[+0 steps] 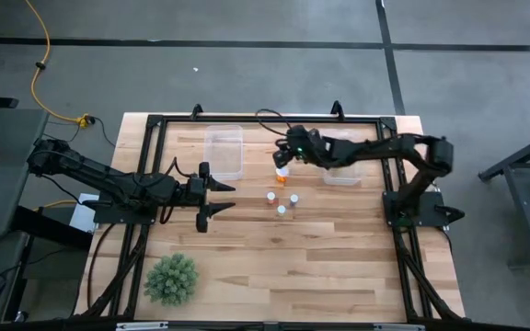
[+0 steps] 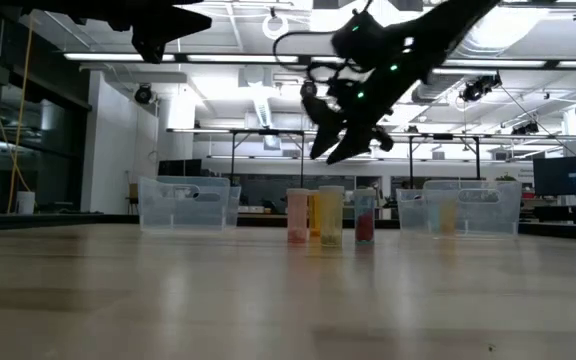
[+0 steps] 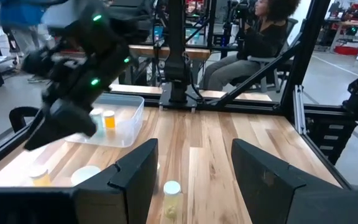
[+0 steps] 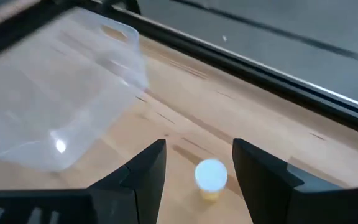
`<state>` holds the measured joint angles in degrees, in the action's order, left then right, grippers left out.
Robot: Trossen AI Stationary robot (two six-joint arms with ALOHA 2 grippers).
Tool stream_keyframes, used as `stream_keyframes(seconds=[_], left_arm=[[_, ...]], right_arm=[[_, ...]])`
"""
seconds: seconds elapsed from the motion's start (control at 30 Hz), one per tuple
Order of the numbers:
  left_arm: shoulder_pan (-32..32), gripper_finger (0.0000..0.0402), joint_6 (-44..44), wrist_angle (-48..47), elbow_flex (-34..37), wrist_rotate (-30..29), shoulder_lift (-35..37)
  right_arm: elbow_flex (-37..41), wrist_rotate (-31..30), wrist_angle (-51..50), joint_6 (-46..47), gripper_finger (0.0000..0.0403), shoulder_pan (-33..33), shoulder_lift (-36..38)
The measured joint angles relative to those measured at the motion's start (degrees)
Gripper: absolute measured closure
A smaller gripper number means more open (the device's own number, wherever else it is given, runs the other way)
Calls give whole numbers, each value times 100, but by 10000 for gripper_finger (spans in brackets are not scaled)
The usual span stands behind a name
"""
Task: Pick and place medicine bottles into bin by pill shape (circle, oval)
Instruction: Put the top yellow tablet bottle into the right transparent bin
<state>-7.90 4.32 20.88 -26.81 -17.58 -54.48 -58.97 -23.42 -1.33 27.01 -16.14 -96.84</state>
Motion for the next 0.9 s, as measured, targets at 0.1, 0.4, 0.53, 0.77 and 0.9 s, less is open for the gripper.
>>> stream_keyframes(seconds=[0.1, 0.4, 0.53, 0.77, 0.9], left_arm=[[0, 206, 0, -7, 0, -16, 0], [0, 206, 0, -8, 0, -16, 0], [0, 206, 0, -8, 0, -18, 0], [0, 206, 0, -8, 0, -18, 0], [0, 206, 0, -8, -2, -18, 0]], right_arm=[[-472, -11, -532, 4, 224, -72, -448], [-1006, -223, -1126, 43, 224, -90, -1224], [-1009, -378, -1224, 150, 224, -94, -1237], [-1009, 140, -1285, 155, 224, -96, -1237], [-1009, 143, -1309, 155, 224, -111, -1237]])
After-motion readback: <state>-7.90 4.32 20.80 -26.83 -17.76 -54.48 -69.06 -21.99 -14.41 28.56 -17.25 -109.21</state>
